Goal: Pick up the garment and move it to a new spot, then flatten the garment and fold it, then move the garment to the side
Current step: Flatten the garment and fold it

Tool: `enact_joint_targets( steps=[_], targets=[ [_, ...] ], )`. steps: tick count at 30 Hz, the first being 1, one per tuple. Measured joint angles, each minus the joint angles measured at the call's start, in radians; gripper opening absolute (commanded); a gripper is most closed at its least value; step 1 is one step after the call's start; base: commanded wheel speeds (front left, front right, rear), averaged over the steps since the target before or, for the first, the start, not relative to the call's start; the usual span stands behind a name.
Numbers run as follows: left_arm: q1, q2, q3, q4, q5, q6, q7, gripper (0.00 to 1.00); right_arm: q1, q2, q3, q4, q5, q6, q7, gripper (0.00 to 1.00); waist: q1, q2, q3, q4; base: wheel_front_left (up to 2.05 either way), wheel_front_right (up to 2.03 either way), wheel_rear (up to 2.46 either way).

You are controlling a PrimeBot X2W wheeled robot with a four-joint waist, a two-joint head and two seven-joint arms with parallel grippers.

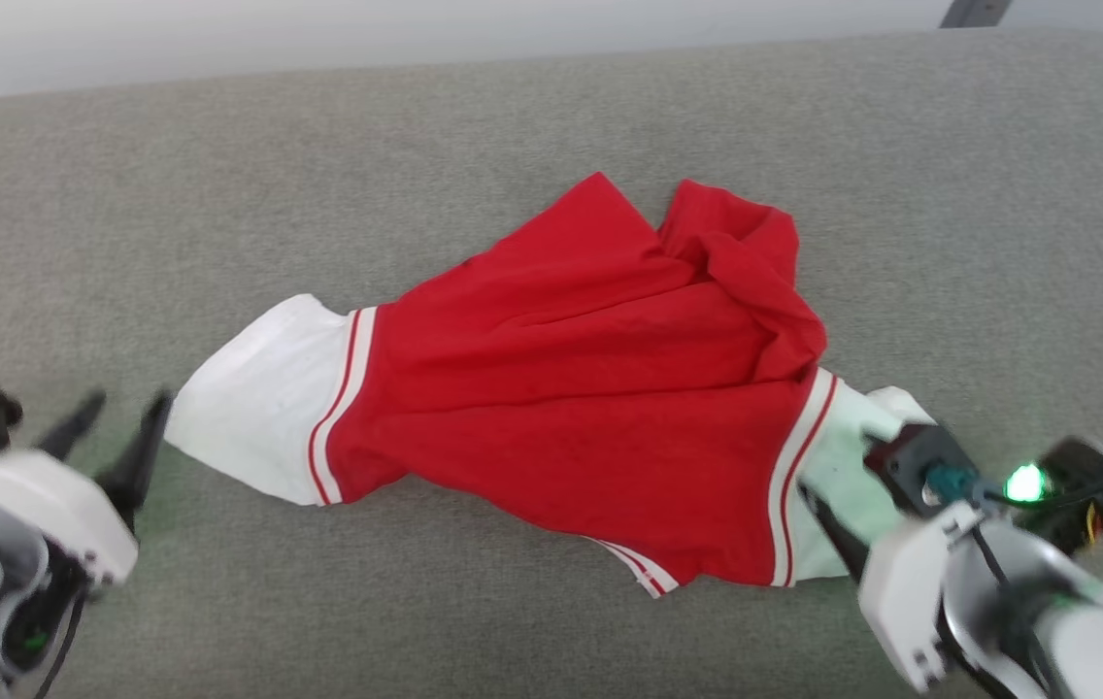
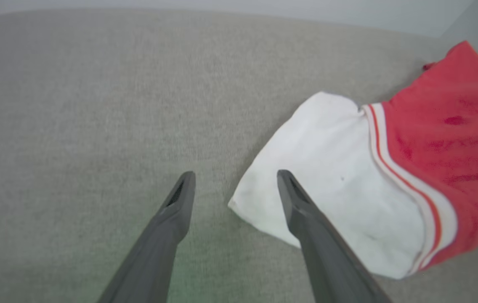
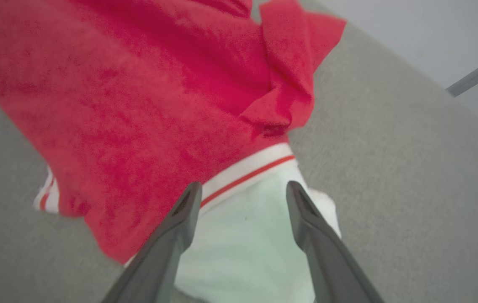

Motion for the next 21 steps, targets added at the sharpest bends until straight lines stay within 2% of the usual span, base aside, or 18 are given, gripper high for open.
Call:
enact_joint_targets(
  steps=[4,8,11,16,18,21],
  targets=[
    [0.113,-0.075,0.236,-0.089,0.183,0.039,-0.001,1.0,0.075,-0.112,0.01,-0.104,0.095,0.0,0.167,1.0,0.0,0.0,0.005,0.028,0.0,0.0,0.0],
    [0.254,-0.178,0.488,-0.214,0.364,0.045,-0.001,1.0,0.135,-0.143,-0.042,-0.184,0.137,0.0,0.279,1.0,-0.0001,0.0,0.015,0.057,0.0,0.0,0.0],
    [0.349,-0.273,0.641,-0.299,0.478,0.023,-0.001,1.0,0.161,-0.153,-0.071,-0.199,0.153,0.0,0.314,1.0,0.0,0.0,0.025,0.079,0.0,0.0,0.0],
    [0.444,-0.402,0.816,-0.4,0.645,-0.022,-0.001,1.0,0.174,-0.189,-0.068,-0.16,0.158,0.0,0.343,1.0,-0.0001,0.0,0.039,0.11,0.0,0.0,0.0],
    [0.463,-0.441,0.862,-0.424,0.697,-0.031,-0.001,1.0,0.173,-0.213,-0.046,-0.138,0.138,0.0,0.343,1.0,-0.0001,0.0,0.045,0.122,0.0,0.0,0.0],
    [0.486,-0.478,0.898,-0.435,0.752,-0.04,-0.001,1.0,0.152,-0.216,-0.016,-0.108,0.121,0.0,0.339,1.0,-0.0001,0.0,0.054,0.134,0.0,0.0,0.0]
  ],
)
